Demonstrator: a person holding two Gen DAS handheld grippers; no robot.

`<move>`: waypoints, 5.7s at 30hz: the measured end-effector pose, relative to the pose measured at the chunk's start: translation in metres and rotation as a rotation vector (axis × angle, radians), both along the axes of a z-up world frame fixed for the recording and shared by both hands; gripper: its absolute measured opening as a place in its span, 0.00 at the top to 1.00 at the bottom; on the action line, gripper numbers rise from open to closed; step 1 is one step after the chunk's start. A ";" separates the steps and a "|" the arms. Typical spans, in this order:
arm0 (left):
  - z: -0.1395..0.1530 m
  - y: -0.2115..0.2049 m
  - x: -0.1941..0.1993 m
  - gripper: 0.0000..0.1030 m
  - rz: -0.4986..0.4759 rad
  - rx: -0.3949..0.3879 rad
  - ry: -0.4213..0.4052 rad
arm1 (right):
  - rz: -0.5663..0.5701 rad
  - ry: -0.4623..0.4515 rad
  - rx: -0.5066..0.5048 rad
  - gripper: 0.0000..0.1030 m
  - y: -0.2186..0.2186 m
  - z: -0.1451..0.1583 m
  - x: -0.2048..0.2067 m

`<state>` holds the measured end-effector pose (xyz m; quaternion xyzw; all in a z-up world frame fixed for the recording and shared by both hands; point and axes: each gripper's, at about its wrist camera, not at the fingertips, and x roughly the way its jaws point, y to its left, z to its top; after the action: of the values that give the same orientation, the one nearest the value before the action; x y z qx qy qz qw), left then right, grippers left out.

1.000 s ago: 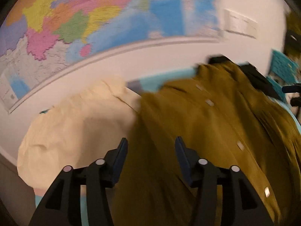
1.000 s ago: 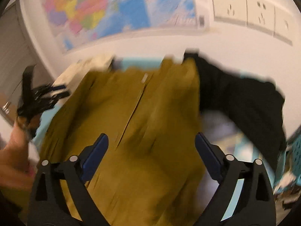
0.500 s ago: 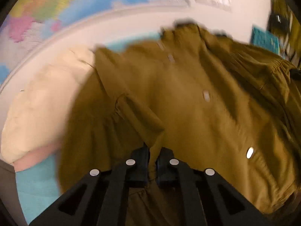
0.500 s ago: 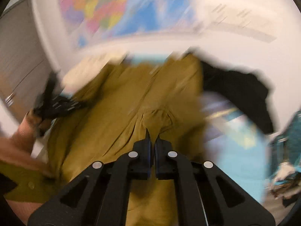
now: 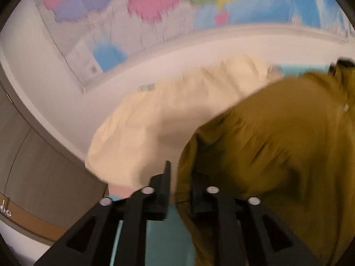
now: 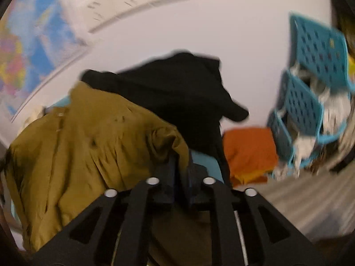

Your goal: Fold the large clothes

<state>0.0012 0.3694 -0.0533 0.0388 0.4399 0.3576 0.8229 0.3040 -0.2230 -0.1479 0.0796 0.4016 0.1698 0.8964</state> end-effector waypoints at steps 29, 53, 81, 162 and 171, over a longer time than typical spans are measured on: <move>0.026 -0.206 0.047 0.41 -0.797 -0.352 -0.245 | 0.364 -0.061 0.049 0.86 0.002 0.136 -0.105; -0.014 -0.336 0.065 0.97 -1.267 -0.988 -0.149 | 0.612 0.129 0.268 0.50 0.150 0.088 -0.123; -0.038 -0.305 0.049 0.45 -1.270 -0.880 -0.094 | 0.723 -0.081 -0.868 0.40 0.289 0.056 -0.094; -0.026 -0.073 0.159 0.89 -0.509 -0.653 -0.083 | 0.451 -0.020 0.297 0.20 0.147 0.028 0.044; -0.054 -0.085 0.170 0.71 -0.507 -0.570 0.014 | 0.495 0.142 0.303 0.84 0.177 -0.029 0.069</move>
<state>0.1714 0.2841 -0.1075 -0.0817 0.5036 0.0057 0.8601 0.3727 -0.0456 -0.1765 0.1237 0.4405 0.4355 0.7753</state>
